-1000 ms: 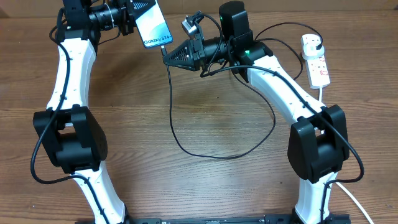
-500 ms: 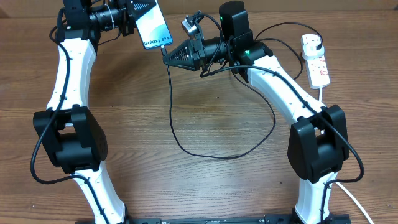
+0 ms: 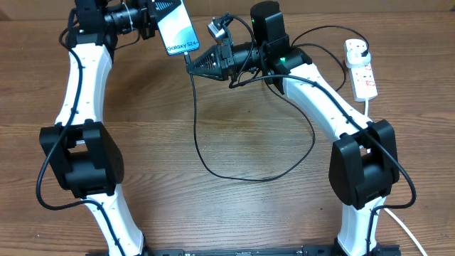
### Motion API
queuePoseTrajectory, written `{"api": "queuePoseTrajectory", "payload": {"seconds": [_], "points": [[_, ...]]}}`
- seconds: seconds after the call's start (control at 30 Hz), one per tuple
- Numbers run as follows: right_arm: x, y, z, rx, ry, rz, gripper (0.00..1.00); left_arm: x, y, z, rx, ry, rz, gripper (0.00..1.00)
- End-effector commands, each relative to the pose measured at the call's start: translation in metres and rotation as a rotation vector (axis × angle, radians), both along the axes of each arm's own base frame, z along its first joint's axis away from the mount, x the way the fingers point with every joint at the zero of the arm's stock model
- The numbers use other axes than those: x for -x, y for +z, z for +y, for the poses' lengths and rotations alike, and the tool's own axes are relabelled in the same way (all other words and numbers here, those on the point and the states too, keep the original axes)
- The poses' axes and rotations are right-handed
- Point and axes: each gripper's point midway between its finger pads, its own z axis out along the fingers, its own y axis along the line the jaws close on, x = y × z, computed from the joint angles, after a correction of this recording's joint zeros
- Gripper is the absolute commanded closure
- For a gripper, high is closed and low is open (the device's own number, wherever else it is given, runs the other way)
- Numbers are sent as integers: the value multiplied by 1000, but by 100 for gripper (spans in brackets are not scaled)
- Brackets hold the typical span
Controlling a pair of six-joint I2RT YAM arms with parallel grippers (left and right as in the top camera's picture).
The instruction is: Plug charger to phone and switch on socket
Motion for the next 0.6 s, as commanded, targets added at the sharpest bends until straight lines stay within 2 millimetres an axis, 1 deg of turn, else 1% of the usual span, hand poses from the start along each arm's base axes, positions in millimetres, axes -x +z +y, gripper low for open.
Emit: {"api": "queuePoseTrajectory", "payload": {"seconds": [0.0,0.57], "points": [[-3,0,1,-3,-1,-7,96,3,5,-8,18,-27,4,96],[-6,-1,0,3,-20,-10,96,6,6,-12,24,-48,3,96]]}}
